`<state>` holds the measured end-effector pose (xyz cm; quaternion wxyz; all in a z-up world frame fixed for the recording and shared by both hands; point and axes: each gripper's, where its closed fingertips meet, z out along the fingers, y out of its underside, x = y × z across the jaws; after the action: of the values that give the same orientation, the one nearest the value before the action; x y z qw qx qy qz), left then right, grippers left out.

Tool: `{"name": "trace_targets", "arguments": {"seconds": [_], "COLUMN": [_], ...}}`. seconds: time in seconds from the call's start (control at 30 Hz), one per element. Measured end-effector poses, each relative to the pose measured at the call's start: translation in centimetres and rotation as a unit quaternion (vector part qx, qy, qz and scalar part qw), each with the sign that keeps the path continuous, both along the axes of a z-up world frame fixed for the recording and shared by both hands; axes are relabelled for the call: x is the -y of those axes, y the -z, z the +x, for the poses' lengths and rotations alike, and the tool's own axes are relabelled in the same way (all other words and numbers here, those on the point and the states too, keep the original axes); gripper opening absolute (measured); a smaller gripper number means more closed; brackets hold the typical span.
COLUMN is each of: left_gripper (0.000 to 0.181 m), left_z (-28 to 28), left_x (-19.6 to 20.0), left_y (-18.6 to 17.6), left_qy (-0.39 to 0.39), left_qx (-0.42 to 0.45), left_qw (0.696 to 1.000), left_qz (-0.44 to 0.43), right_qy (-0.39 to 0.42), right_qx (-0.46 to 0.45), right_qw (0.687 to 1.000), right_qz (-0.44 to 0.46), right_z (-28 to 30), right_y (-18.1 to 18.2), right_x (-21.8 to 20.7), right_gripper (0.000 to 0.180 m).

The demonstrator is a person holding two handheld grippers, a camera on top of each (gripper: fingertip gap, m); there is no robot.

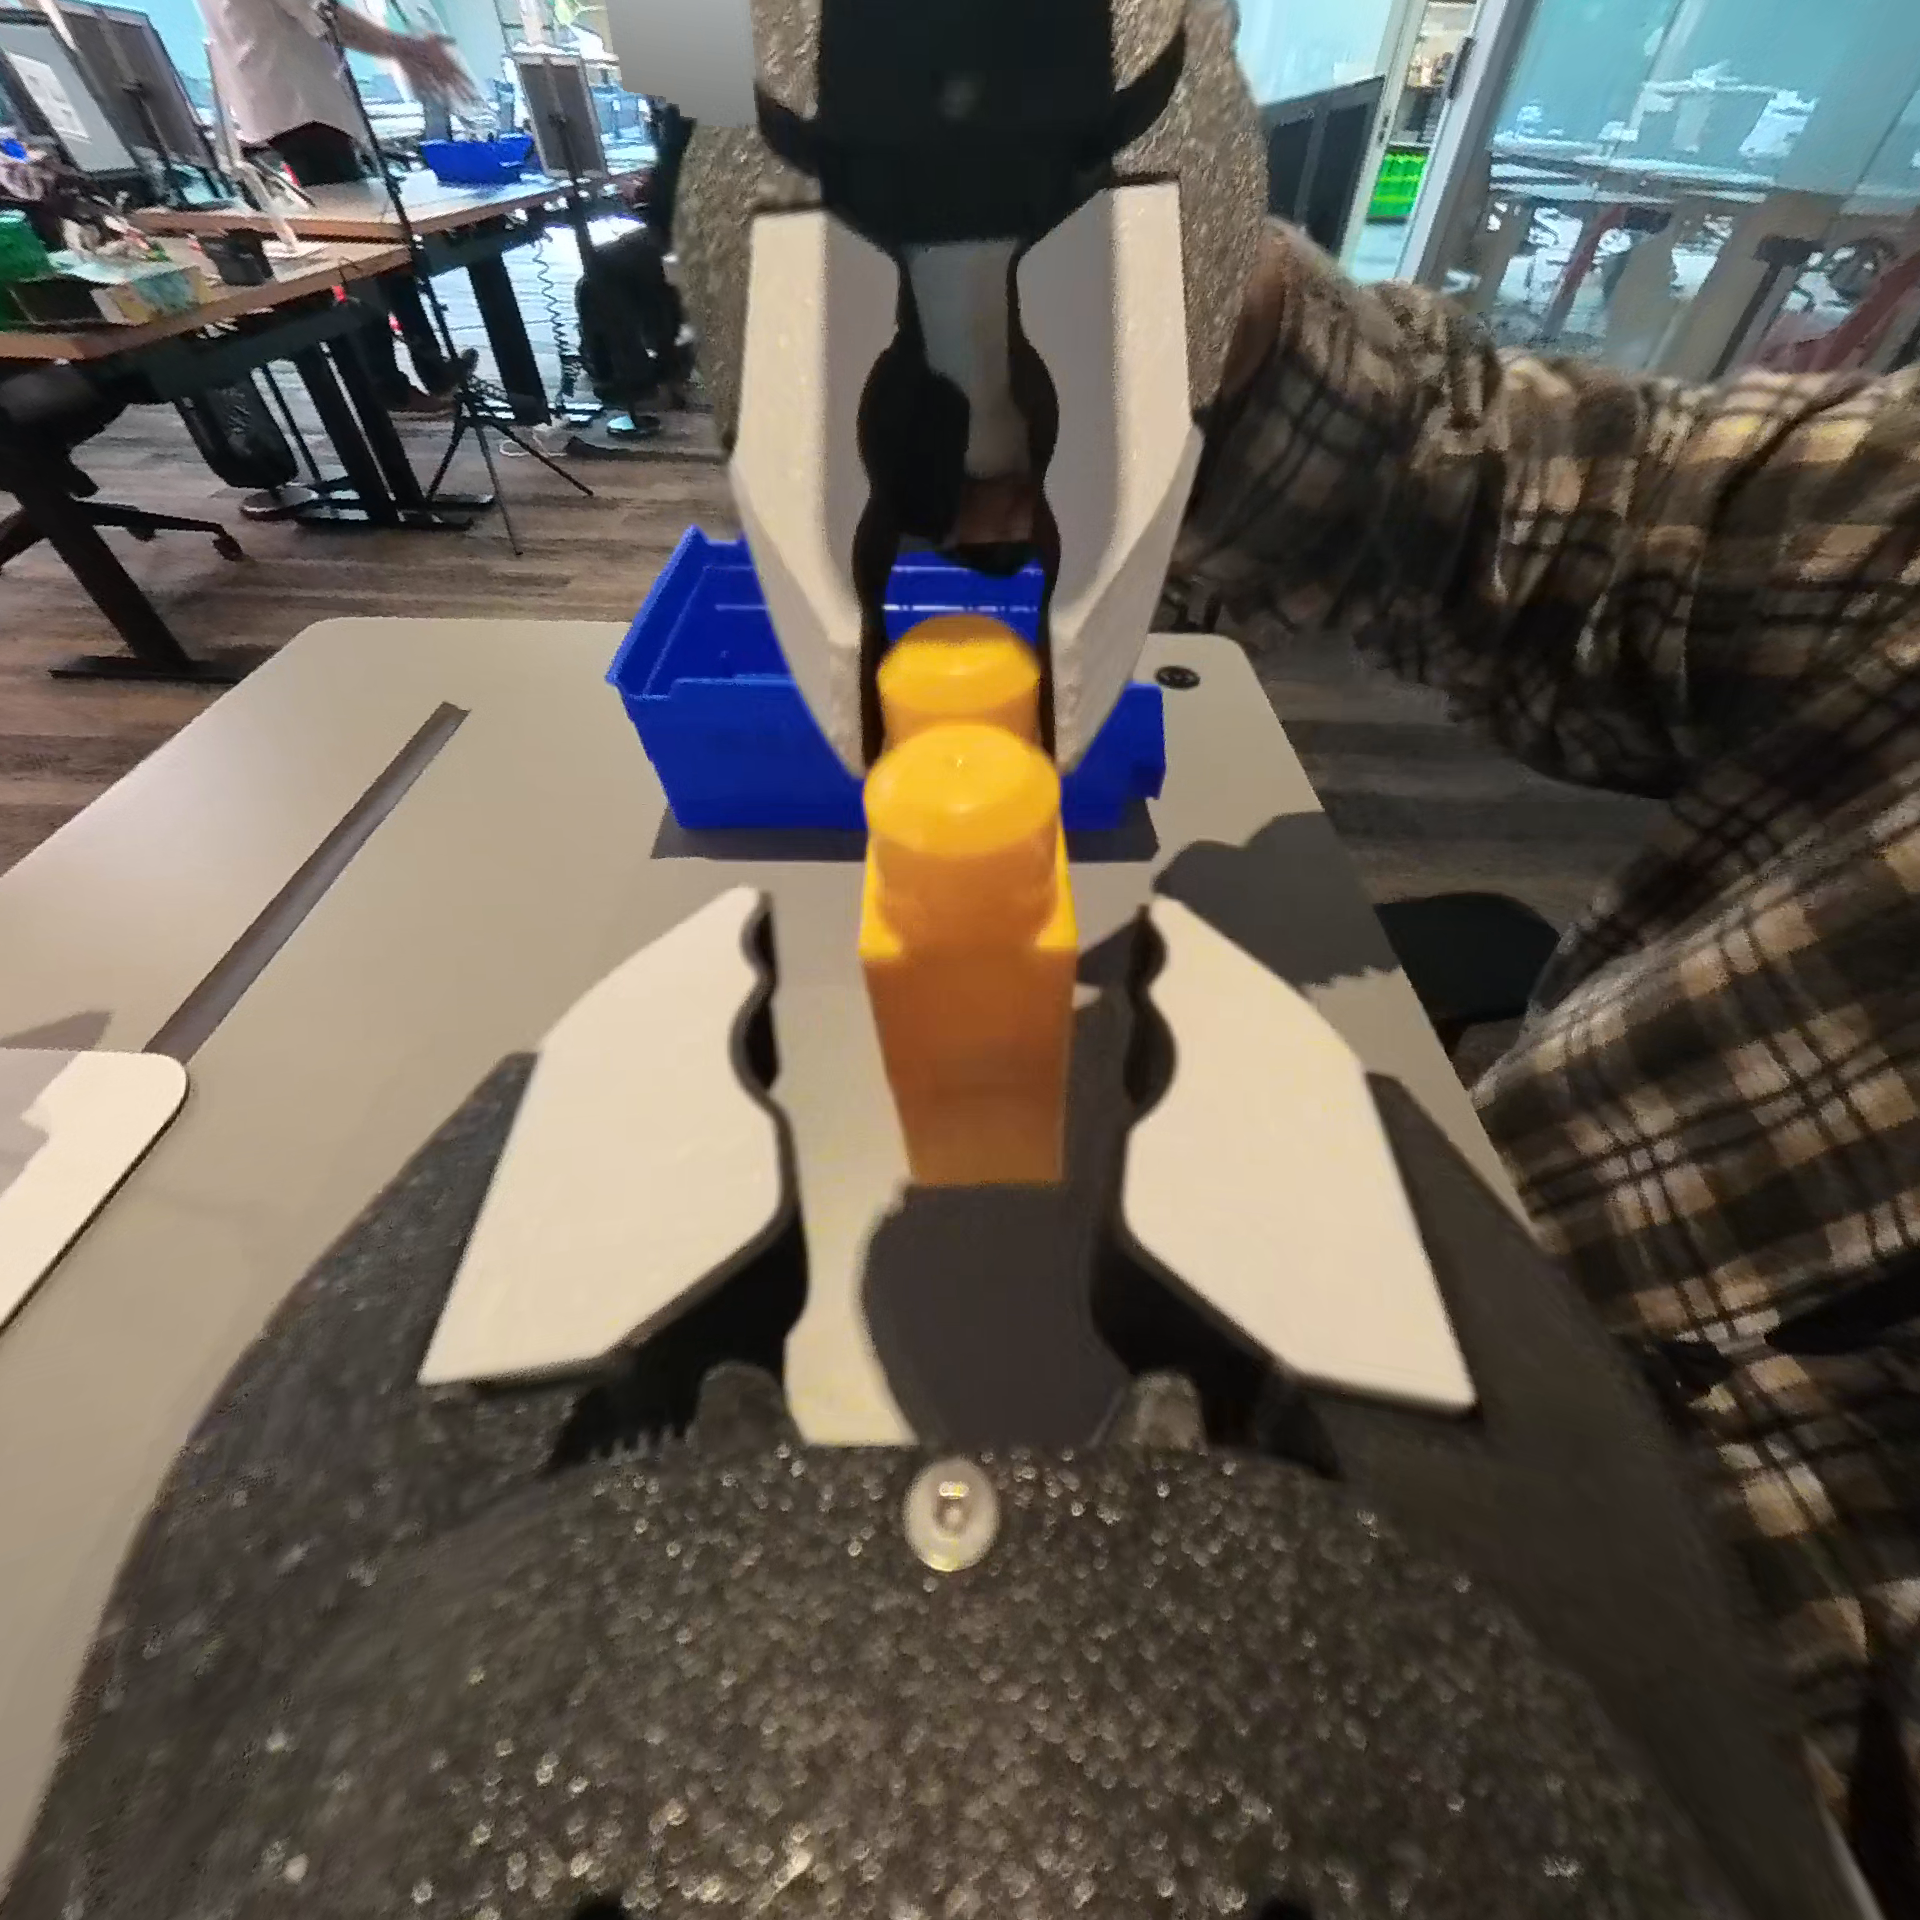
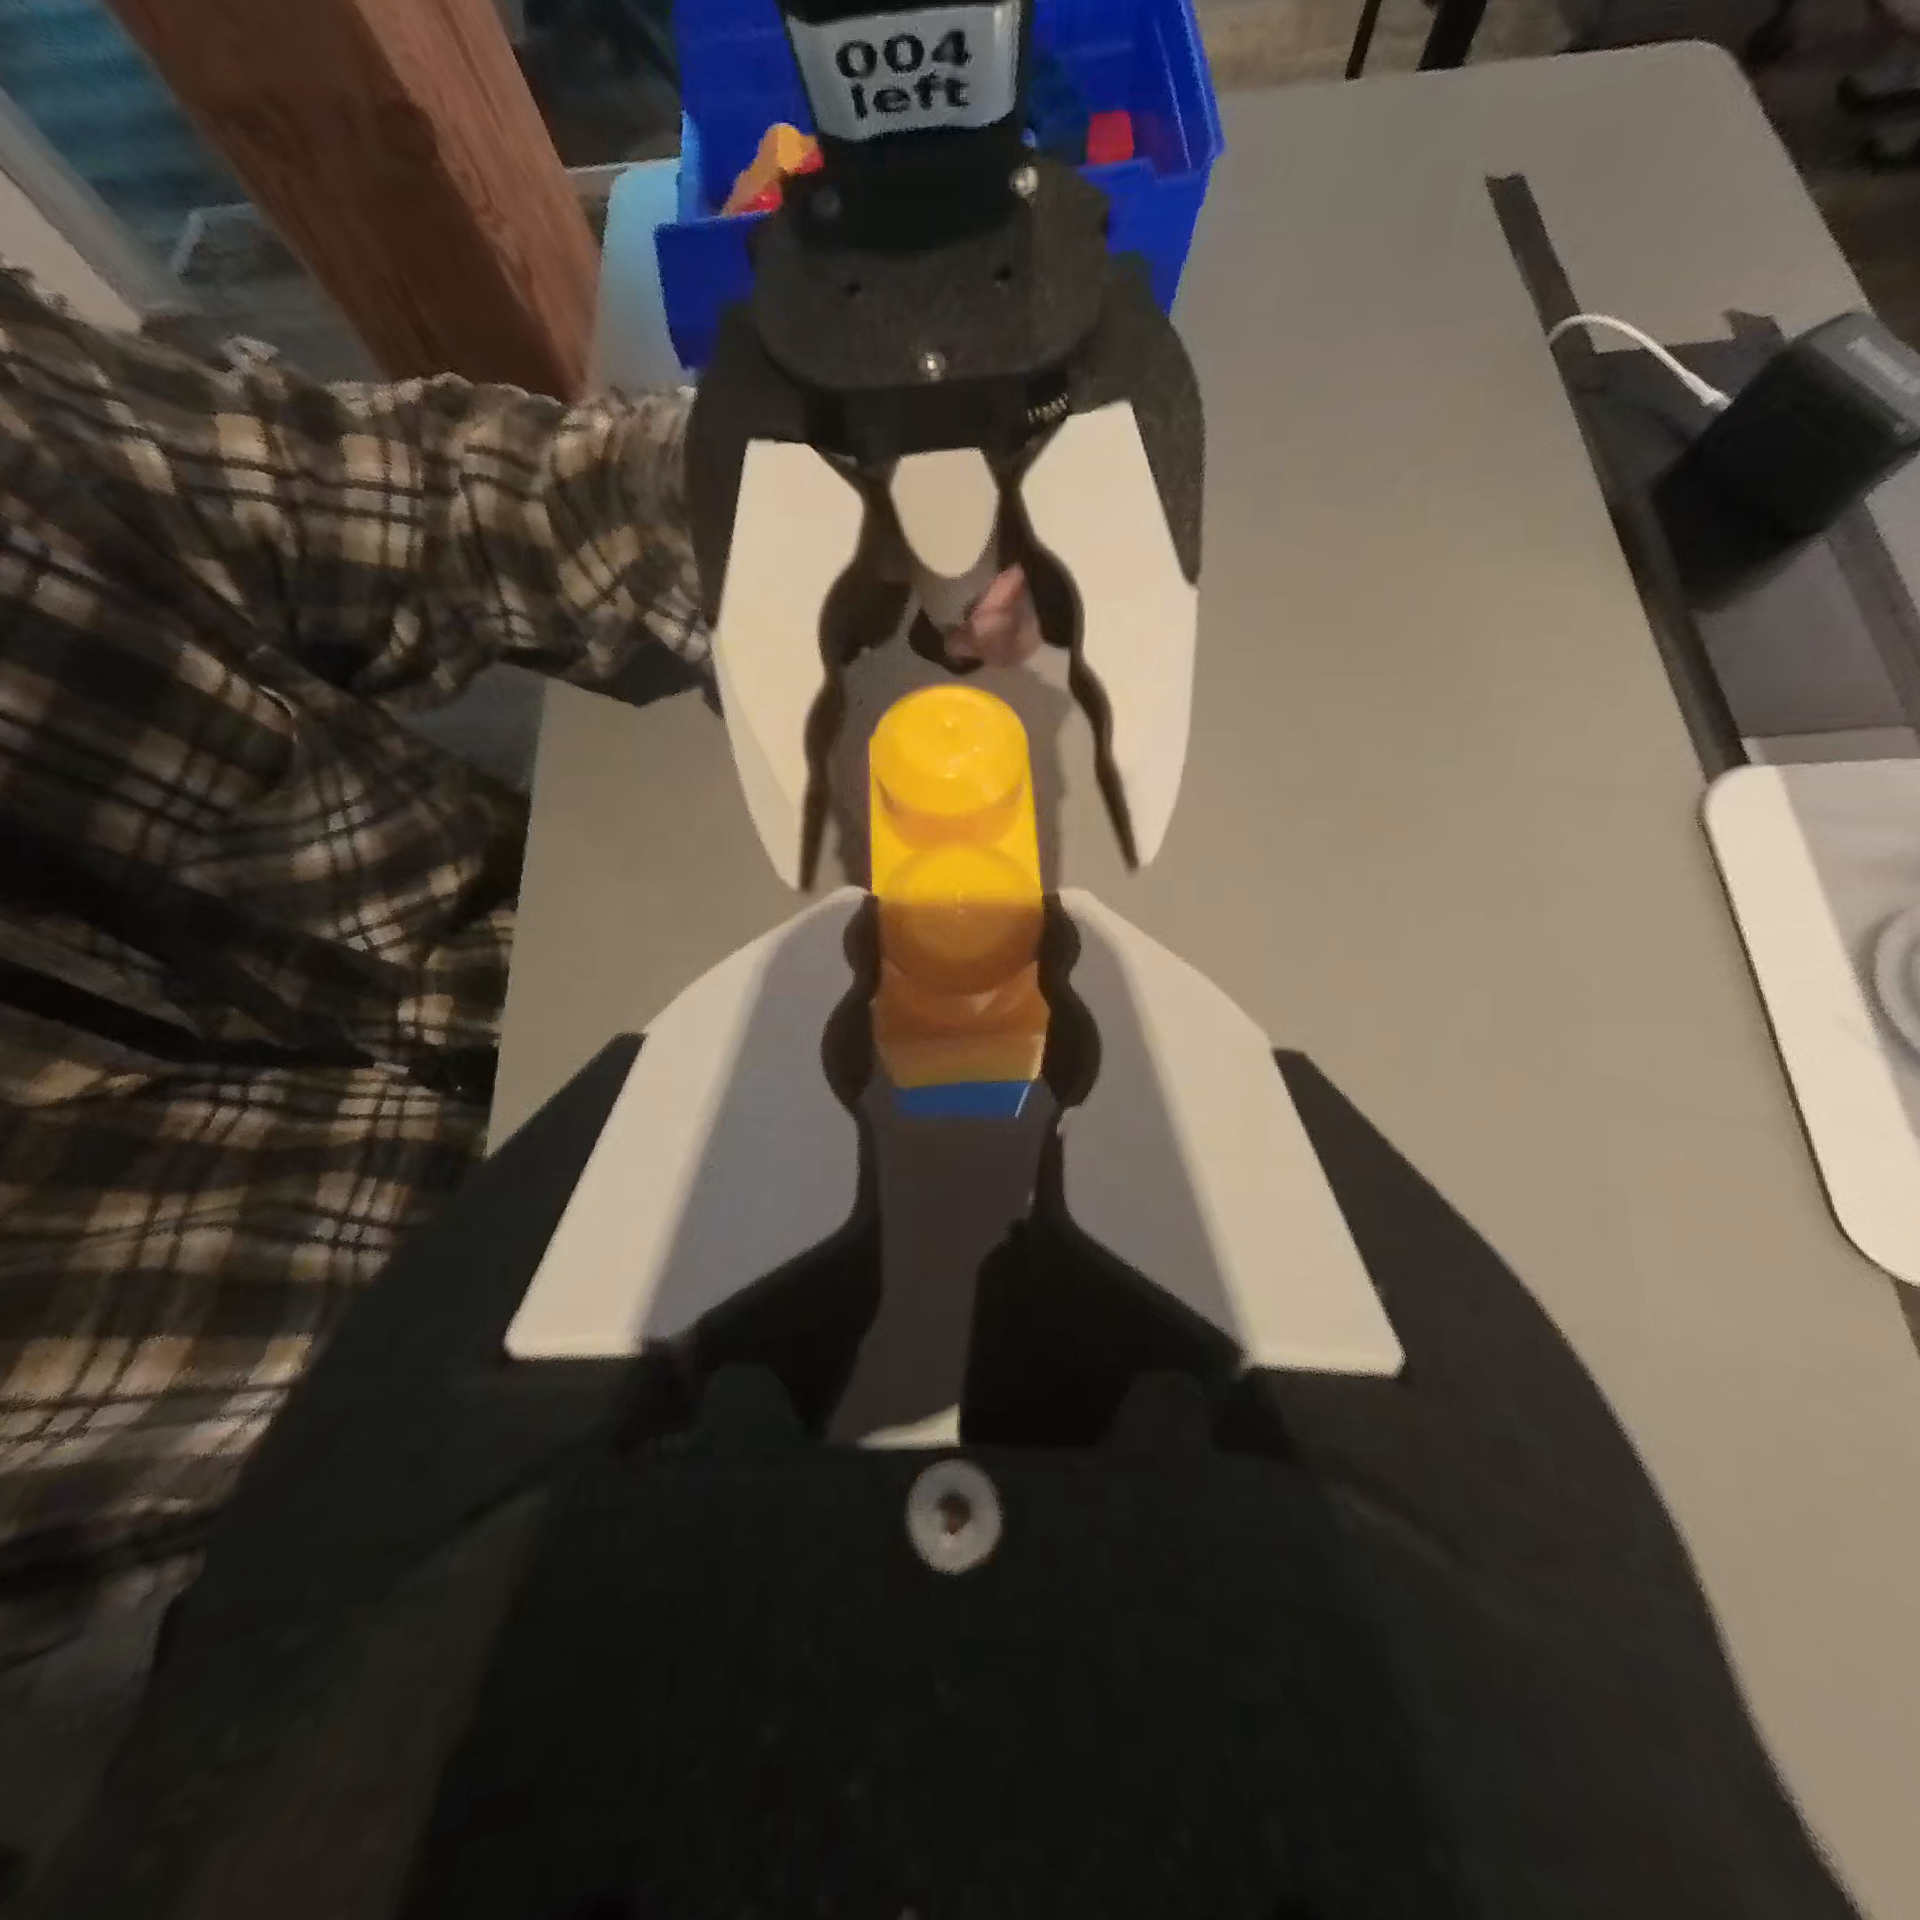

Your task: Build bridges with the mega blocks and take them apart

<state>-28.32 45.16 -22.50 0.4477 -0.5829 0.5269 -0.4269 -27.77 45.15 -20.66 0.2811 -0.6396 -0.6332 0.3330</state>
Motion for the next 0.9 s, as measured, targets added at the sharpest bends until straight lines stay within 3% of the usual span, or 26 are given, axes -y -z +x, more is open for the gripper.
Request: {"name": "trace_targets", "arguments": {"seconds": [0.07,0.17,0.37,0.5,0.63,0.9], "left_gripper": [0.08,0.084,0.077,0.072,0.069,0.062], "left_z": [-0.2,-0.8,-0.7,-0.1,0.1,1.1], "left_x": [-0.2,-0.2,0.6,2.2,3.4,2.4], "left_y": [-0.5,-1.5,-1.6,-0.6,1.2,4.3], "left_qy": [-0.008,-0.008,0.012,0.035,0.034,0.034], "left_qx": [0.012,0.037,0.043,0.043,0.064,0.058], "left_qw": [1.0,0.999,0.999,0.998,0.997,0.996], "left_qz": [-0.004,-0.011,-0.01,-0.025,-0.027,-0.059], "right_qy": [0.029,0.087,0.171,0.163,0.082,0.045], "right_qx": [0.001,0.012,-0.006,0.004,0.024,0.039], "right_qw": [0.999,0.995,0.982,0.983,0.99,0.997], "right_qz": [0.013,0.053,0.082,0.085,0.109,0.052], "right_z": [2.3,8.4,23.4,29.5,31.3,30.4], "right_y": [-1.0,-2.3,-3.1,0.0,4.4,10.4], "right_x": [-0.8,-2.8,-6.8,-9.3,-11.0,-13.4], "right_gripper": [0.03,0.029,0.029,0.029,0.029,0.029]}}
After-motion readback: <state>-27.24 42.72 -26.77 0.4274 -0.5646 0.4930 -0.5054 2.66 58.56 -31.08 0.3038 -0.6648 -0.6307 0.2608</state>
